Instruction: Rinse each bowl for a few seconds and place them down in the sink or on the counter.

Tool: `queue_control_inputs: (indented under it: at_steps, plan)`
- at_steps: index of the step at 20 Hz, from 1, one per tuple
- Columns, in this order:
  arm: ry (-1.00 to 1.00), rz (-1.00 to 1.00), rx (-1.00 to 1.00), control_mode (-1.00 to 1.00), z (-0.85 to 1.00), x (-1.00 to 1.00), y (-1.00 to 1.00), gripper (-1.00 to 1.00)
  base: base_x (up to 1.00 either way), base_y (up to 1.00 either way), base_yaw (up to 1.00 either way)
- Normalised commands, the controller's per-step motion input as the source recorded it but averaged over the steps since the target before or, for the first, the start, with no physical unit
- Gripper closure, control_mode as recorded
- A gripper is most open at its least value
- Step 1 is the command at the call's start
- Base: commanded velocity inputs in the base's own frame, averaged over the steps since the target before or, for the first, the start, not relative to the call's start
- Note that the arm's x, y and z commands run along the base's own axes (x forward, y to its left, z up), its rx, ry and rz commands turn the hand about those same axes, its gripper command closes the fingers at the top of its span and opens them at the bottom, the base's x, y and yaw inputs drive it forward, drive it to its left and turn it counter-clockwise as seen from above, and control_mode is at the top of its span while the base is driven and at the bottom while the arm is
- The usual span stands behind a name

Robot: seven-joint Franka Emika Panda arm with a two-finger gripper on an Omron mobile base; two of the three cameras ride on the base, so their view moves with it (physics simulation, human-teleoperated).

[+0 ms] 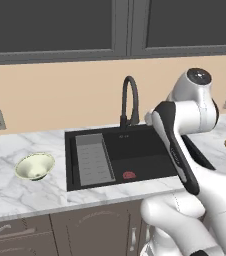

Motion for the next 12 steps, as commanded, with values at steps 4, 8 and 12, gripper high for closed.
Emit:
queue_control_inputs:
  at_steps: [4, 8, 12]
  plan:
    - [-0.02, 0.00, 0.00, -1.00, 0.00, -0.05, -0.27, -1.00, 0.00, 0.00, 0.00]
    - [-0.02, 0.00, 0.00, -1.00, 0.00, -0.02, -0.26, -1.00, 0.00, 0.00, 0.00]
    - [-0.04, 0.00, 0.00, -1.00, 0.00, 0.00, -0.21, -1.00, 0.00, 0.00, 0.00]
